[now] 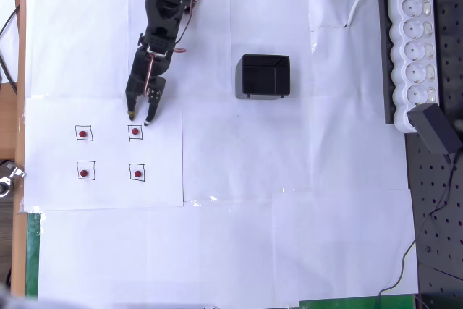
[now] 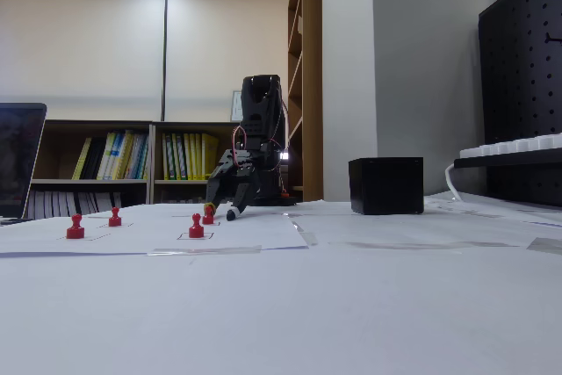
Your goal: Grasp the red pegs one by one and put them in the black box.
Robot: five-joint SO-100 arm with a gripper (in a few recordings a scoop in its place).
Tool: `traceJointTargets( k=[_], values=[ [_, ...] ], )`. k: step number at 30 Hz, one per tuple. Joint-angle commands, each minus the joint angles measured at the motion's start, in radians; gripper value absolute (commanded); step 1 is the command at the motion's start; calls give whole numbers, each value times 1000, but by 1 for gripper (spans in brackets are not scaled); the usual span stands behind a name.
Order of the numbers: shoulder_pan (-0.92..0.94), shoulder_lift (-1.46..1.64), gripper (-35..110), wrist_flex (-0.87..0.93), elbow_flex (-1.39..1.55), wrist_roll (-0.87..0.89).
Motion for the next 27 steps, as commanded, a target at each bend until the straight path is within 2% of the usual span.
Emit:
traceJointTargets(
  k=[1,22,27],
  values=[
    [18,29,13,-26,69,-11],
    [18,143,12,-127,137,15],
    [18,146,6,-130,137,23]
  ],
)
